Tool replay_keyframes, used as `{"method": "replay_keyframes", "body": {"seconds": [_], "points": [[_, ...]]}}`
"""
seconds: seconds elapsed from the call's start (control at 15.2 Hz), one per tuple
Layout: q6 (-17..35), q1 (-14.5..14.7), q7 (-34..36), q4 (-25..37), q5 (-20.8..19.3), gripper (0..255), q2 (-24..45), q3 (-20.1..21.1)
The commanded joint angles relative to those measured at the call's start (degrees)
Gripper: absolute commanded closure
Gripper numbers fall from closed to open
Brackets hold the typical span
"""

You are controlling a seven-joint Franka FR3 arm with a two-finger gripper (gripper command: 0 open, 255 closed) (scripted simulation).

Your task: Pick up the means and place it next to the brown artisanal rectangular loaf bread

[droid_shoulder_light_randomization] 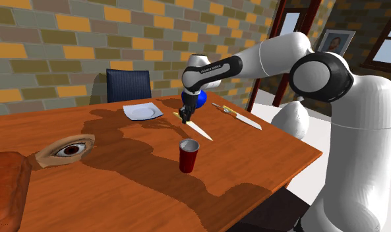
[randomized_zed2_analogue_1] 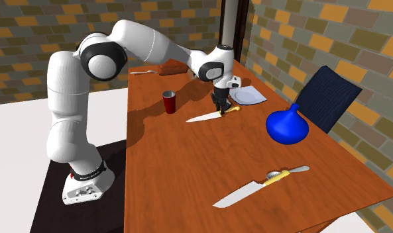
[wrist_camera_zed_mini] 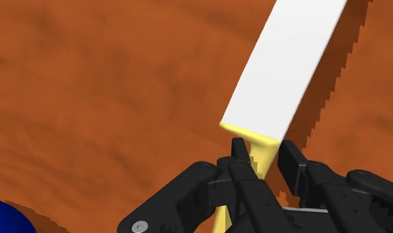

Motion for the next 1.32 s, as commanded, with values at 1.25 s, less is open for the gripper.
{"method": "replay_keyframes", "body": {"seconds": [1.25], "points": [[-14.93,-0.03,0.43,11.4,-0.1,255,-3.5,-0.01]]}}
